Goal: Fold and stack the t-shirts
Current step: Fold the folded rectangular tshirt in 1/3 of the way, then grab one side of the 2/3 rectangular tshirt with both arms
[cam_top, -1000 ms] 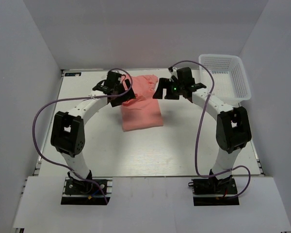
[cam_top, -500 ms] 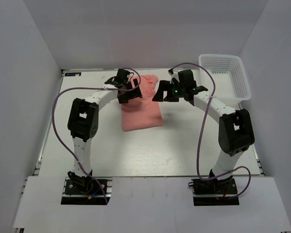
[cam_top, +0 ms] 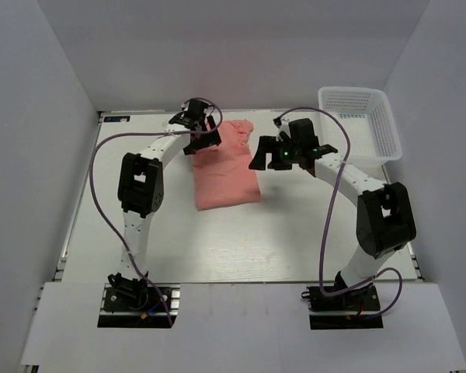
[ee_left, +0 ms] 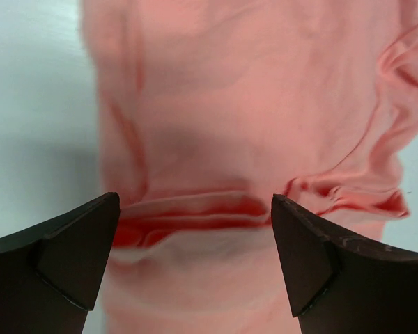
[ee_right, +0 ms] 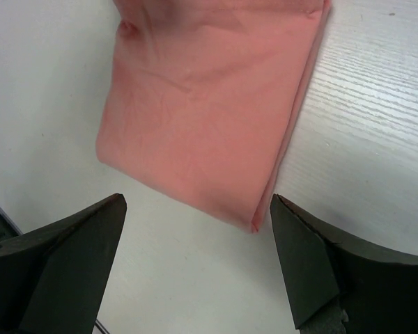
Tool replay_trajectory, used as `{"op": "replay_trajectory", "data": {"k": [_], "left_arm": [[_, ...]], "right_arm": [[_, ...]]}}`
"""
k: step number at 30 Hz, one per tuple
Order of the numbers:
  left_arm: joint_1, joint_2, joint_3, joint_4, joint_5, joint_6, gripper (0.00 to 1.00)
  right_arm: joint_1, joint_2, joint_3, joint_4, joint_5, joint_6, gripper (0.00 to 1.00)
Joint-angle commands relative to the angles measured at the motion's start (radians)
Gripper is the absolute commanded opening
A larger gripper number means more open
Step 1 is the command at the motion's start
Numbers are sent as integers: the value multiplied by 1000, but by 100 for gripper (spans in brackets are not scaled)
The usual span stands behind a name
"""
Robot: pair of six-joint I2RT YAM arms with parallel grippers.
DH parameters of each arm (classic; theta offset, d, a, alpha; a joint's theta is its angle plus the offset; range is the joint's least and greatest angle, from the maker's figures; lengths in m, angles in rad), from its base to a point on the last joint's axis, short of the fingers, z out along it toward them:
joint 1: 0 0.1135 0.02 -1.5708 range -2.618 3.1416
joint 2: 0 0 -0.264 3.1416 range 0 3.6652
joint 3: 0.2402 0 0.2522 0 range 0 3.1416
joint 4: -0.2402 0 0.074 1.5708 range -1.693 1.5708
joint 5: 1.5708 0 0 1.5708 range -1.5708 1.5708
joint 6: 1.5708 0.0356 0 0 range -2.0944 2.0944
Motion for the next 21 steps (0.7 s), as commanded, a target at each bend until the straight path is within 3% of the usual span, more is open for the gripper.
{"op": "replay_trajectory", "data": {"k": [1, 4, 11, 14, 17, 21], "left_arm": [[1, -250, -79, -2, -144, 4, 100], [-8, -414, -166, 41, -278, 4, 100], [3, -576, -272, 6, -372, 14, 100], [-6, -625, -368, -17, -306, 14, 100], [-19, -689, -596, 69, -175, -4, 100], [-19, -749, -793, 151, -39, -39, 100]], "right_arm": [[1, -87, -41, 16, 32, -12, 90], [-2, -122, -111, 40, 44, 8, 90], [2, -177, -205, 75, 61, 33, 90], [4, -148, -207, 65, 75, 30, 90], [5, -112, -201, 62, 63, 44, 90], [10, -60, -211, 86, 41, 56, 90]]}}
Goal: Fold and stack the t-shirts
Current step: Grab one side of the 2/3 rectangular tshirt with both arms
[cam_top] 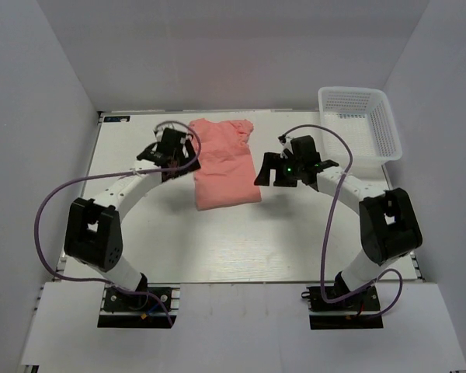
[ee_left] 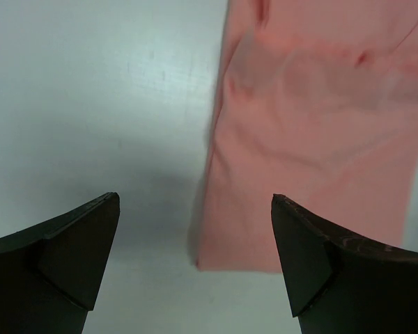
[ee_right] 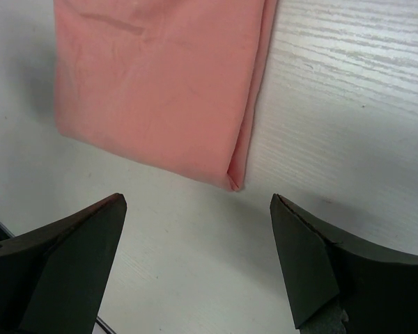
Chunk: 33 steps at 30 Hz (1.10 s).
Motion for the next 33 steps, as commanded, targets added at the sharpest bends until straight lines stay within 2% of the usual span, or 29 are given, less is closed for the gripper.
{"op": "replay_trajectory", "data": {"k": [1, 4, 8, 13, 15, 19, 20, 21, 22, 23, 27, 29, 30, 31, 33], "left_arm": [[-16, -61, -137, 54, 167, -34, 100], [-27, -113, -275, 171, 326, -34, 100], [-50, -126, -374, 237, 390, -47, 100], [-62, -71, -427, 278, 422, -47, 83], [-73, -52, -450, 313, 422, -68, 79], [-73, -15, -447, 312, 422, -68, 62], [-82, -15, -447, 312, 422, -68, 59], [-82, -15, -447, 312, 422, -77, 58], [-82, -15, -463, 327, 422, -77, 51], [-82, -15, -473, 328, 422, -77, 49], [-82, -26, -508, 363, 408, -96, 42], [-82, -26, -519, 389, 408, -96, 36], [-91, -14, -519, 389, 408, -96, 35], [-91, -14, -504, 399, 408, -96, 33], [-91, 2, -462, 387, 388, -87, 16]], "right_arm": [[6, 49, 1, 48, -15, 17, 90], [4, 101, 21, 50, -38, 19, 90], [6, 158, 16, 79, -70, 28, 90], [10, 216, 10, 93, -108, 42, 90], [10, 233, -1, 102, -113, 56, 88], [13, 250, -5, 120, -131, 62, 82], [15, 252, -7, 120, -133, 62, 75], [15, 255, -2, 122, -142, 64, 73], [18, 255, -13, 123, -148, 65, 70], [20, 253, -19, 129, -147, 71, 62], [27, 241, -45, 129, -144, 80, 45], [29, 241, -55, 131, -144, 80, 35], [32, 247, -55, 131, -144, 77, 20], [32, 246, -48, 131, -142, 80, 13], [35, 237, -47, 129, -144, 74, 0]]}}
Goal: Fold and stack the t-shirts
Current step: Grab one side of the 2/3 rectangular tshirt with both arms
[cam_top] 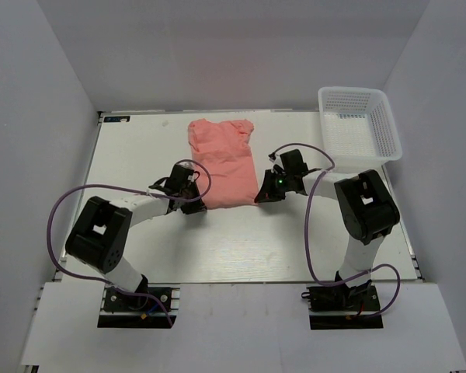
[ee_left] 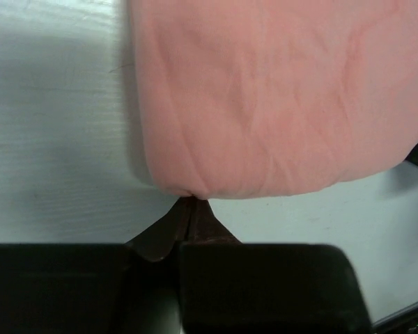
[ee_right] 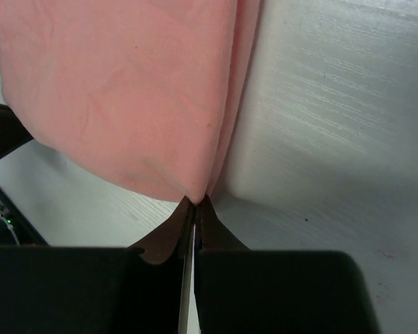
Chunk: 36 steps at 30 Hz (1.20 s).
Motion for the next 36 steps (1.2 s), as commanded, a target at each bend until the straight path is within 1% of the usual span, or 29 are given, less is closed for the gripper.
{"op": "replay_trajectory", "data": {"k": [1, 2, 4, 6, 8, 9, 10, 12, 13, 14, 16, 17, 18, 19, 21, 22, 23, 24, 26, 28, 29, 31, 32, 34, 35, 36], "left_arm": [[-9, 10, 49, 27, -20, 8, 6], [-9, 10, 60, 27, -30, 17, 0], [-9, 10, 75, 18, -49, 26, 0], [-9, -35, 75, 9, -60, 37, 0], [-9, -100, 28, -3, -72, 37, 0], [-9, -180, 3, 13, -72, 37, 0], [-9, -225, -23, 27, -44, 48, 0], [-9, -313, -95, 38, -26, 48, 0], [-9, -354, -116, 27, -17, 48, 0], [-9, -429, -150, 15, 14, 36, 0], [-20, -503, -181, -17, 58, 26, 0], [-29, -578, -216, -31, 72, 26, 0], [-29, -612, -230, -48, 85, 13, 0], [-29, -646, -253, -59, 127, 3, 0], [-39, -728, -280, -72, 169, -10, 0], [-39, -746, -296, -72, 216, -10, 0], [-48, -746, -323, -72, 217, -24, 7], [-57, -746, -334, -72, 230, -24, 25], [-57, -705, -359, -51, 240, -35, 50], [-84, -652, -388, 21, 304, -46, 54], [-85, -601, -388, 42, 324, -46, 64], [-121, -557, -388, 52, 324, -55, 64], [-121, -540, -388, 64, 324, -55, 63], [-163, -503, -397, 87, 339, -67, 61], [-173, -494, -409, 101, 339, -82, 59], [-184, -485, -420, 110, 309, -83, 59]], "right_arm": [[10, -8, 0, 3, -8, -10, 0], [11, -13, 3, 0, -2, -13, 0], [11, -44, 10, -3, 7, -24, 0], [11, -79, 7, -8, 21, -34, 0], [13, -135, -19, -9, 26, -35, 0], [13, -152, -49, -9, 21, -41, 0], [14, -204, -62, -9, 20, -44, 0], [16, -243, -110, -11, 10, -39, 0], [20, -289, -127, -14, 10, -30, 0], [27, -341, -140, -12, 10, -27, 0], [42, -414, -200, -30, -3, -22, 0], [48, -450, -212, -37, -9, -22, 0], [48, -537, -255, -46, -14, -19, 0], [60, -568, -267, -93, -16, -15, 0], [66, -696, -327, -129, 0, 13, 0], [76, -726, -344, -138, 10, 21, 0], [77, -754, -361, -147, 12, 30, 0], [77, -815, -397, -165, 15, 31, 0], [85, -841, -425, -198, 42, 30, 0], [85, -843, -456, -198, 53, 33, 0], [88, -835, -470, -187, 47, 33, 0], [85, -815, -482, -182, 41, 39, 0], [91, -808, -487, -166, 43, 41, 0], [90, -800, -493, -161, 47, 45, 0], [88, -800, -494, -161, 49, 45, 0], [88, -800, -496, -159, 52, 45, 0]]}}
